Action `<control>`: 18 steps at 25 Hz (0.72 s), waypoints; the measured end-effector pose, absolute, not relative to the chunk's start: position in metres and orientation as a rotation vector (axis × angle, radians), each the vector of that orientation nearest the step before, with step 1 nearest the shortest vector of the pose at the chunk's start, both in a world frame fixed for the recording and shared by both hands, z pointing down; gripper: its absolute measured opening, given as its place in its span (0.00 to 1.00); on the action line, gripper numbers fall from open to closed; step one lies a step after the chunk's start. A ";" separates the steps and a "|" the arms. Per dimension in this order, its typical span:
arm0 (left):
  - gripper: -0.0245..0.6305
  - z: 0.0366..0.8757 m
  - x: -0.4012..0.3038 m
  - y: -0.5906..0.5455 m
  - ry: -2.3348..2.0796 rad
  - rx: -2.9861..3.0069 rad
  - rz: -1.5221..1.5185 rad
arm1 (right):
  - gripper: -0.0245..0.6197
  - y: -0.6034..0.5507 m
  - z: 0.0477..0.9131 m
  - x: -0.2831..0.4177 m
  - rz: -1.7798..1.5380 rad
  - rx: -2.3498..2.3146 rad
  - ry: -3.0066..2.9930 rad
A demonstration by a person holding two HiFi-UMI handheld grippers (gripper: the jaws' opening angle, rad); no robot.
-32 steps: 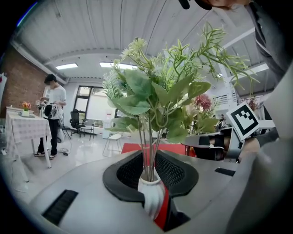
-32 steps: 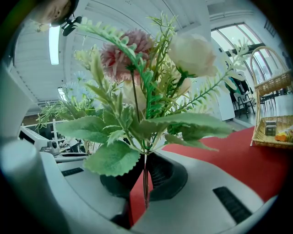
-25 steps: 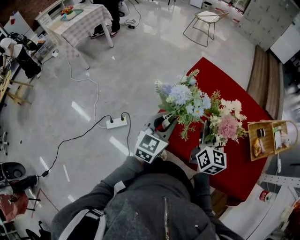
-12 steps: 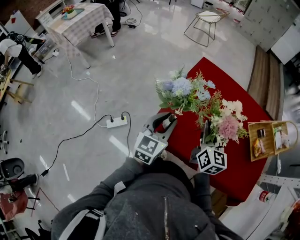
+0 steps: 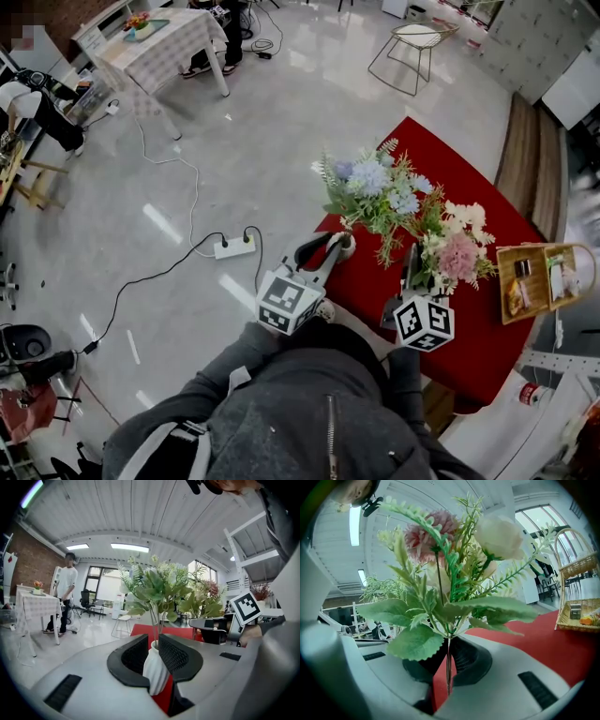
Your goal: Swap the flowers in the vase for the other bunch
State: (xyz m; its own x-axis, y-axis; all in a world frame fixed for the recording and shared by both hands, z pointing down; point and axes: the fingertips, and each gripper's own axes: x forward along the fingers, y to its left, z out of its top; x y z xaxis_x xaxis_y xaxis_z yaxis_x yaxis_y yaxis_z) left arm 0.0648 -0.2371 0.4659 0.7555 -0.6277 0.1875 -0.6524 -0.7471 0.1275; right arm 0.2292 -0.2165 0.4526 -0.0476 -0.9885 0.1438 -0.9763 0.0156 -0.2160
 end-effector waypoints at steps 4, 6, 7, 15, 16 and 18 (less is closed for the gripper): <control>0.11 0.468 0.059 -0.233 -1.030 2.748 0.203 | 0.08 -0.213 0.452 0.233 -0.405 -2.147 2.187; 0.10 0.464 0.054 -0.232 -1.029 2.744 0.194 | 0.08 -0.212 0.448 0.234 -0.398 -2.154 2.169; 0.10 0.461 0.050 -0.233 -1.031 2.742 0.186 | 0.08 -0.211 0.445 0.234 -0.393 -2.157 2.161; 0.05 0.451 0.025 -0.239 -1.003 2.759 0.177 | 0.08 -0.199 0.427 0.243 -0.369 -2.178 2.062; 0.05 0.451 0.023 -0.239 -0.996 2.758 0.182 | 0.08 -0.197 0.425 0.244 -0.369 -2.182 2.053; 0.05 0.449 0.021 -0.239 -0.987 2.755 0.188 | 0.08 -0.192 0.423 0.246 -0.375 -2.205 2.037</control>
State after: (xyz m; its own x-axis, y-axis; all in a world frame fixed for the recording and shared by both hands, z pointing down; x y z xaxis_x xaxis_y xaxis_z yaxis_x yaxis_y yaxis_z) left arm 0.0208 -0.2393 0.4493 0.7678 -0.6121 0.1891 -0.6388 -0.7543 0.1519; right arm 0.2464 -0.1924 0.4227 0.0656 -0.9926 0.1026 -0.9639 -0.0896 -0.2507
